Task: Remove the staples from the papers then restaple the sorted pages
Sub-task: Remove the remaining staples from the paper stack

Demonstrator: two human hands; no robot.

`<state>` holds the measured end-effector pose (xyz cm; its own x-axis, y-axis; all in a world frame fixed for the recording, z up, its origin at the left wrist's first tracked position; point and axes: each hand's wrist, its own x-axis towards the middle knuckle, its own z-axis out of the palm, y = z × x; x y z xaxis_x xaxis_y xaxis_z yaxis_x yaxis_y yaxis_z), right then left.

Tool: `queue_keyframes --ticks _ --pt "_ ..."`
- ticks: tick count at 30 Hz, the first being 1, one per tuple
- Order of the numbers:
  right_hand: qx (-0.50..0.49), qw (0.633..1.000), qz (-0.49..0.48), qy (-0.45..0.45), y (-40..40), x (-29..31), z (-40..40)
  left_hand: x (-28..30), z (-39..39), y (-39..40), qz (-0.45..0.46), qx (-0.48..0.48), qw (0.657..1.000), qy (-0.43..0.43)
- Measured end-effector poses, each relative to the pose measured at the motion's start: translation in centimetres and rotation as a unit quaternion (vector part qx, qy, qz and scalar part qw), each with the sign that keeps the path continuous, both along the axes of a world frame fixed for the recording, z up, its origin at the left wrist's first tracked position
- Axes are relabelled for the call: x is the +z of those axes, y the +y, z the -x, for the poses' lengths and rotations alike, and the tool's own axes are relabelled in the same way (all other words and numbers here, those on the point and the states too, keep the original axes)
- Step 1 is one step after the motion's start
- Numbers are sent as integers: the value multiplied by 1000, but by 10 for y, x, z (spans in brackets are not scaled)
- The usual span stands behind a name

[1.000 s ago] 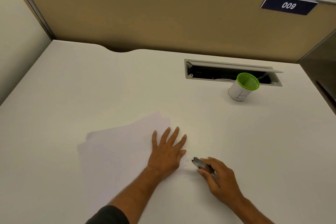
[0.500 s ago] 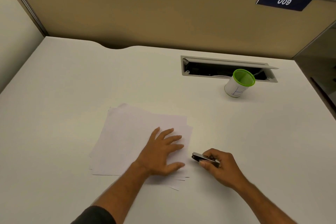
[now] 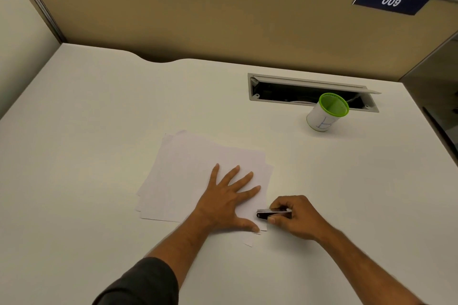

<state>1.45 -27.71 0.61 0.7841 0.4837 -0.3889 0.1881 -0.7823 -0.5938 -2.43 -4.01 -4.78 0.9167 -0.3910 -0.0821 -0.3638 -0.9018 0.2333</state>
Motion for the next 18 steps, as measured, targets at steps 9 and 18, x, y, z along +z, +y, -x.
queue_keyframes --ticks 9,18 --pt "15 1000 24 -8 7 -1 -3 -4 -3 -3 -5 0 1000 -16" --pt "58 994 58 -77 14 -1 2 -3 -4 -6 -2 11 1000 -12"
